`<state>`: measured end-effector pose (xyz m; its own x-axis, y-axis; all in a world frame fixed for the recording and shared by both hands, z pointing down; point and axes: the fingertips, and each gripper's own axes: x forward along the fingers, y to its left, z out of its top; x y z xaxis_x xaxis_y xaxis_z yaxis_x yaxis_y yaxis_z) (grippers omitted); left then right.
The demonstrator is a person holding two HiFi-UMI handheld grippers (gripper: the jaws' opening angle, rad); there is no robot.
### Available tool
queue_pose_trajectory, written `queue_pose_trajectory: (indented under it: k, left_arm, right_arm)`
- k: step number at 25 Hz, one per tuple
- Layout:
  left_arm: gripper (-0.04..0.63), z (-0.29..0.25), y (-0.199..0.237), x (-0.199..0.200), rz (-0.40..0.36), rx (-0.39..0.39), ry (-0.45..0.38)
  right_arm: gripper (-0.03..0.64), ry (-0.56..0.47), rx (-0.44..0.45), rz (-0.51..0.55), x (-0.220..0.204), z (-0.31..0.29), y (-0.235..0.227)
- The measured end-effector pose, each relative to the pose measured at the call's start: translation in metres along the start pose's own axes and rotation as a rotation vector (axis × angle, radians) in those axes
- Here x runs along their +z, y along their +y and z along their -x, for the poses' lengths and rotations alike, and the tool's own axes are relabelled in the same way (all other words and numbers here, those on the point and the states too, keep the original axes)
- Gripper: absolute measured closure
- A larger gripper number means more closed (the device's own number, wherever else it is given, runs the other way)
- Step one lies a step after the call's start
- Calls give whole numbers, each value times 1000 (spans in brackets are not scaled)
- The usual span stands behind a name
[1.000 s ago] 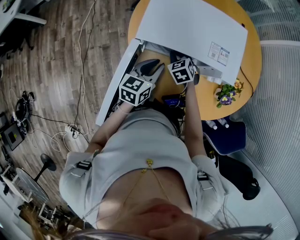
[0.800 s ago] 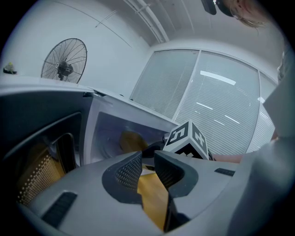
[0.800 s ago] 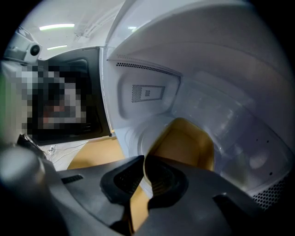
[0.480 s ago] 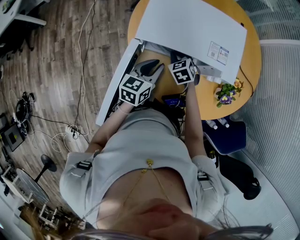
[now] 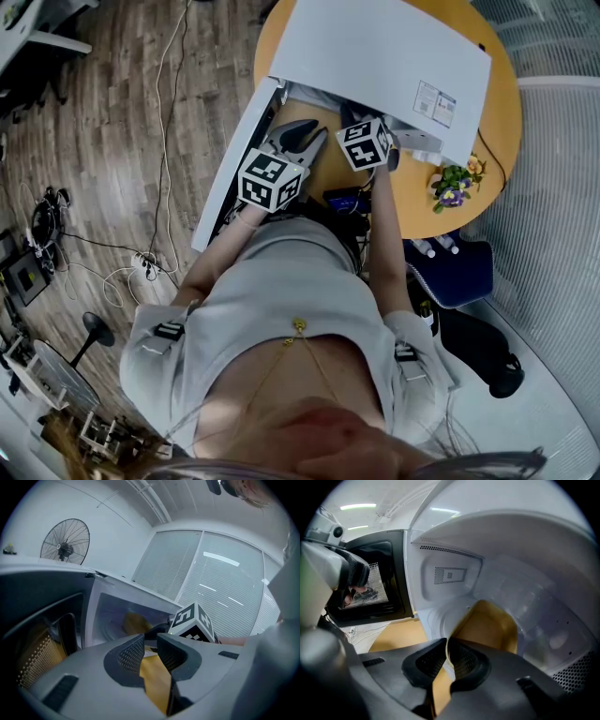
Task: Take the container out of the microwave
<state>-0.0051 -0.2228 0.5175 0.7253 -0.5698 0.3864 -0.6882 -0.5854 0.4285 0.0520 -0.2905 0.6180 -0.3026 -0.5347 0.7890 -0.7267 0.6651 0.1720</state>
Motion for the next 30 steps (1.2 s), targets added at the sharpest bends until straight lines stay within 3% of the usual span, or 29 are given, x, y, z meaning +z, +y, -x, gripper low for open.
queue_pose_trajectory:
  k: [30]
  left_arm:
    - [511,13,-19,-7,-8,-67,0]
  right_arm:
    - [583,-30,-37,17,2,52,29]
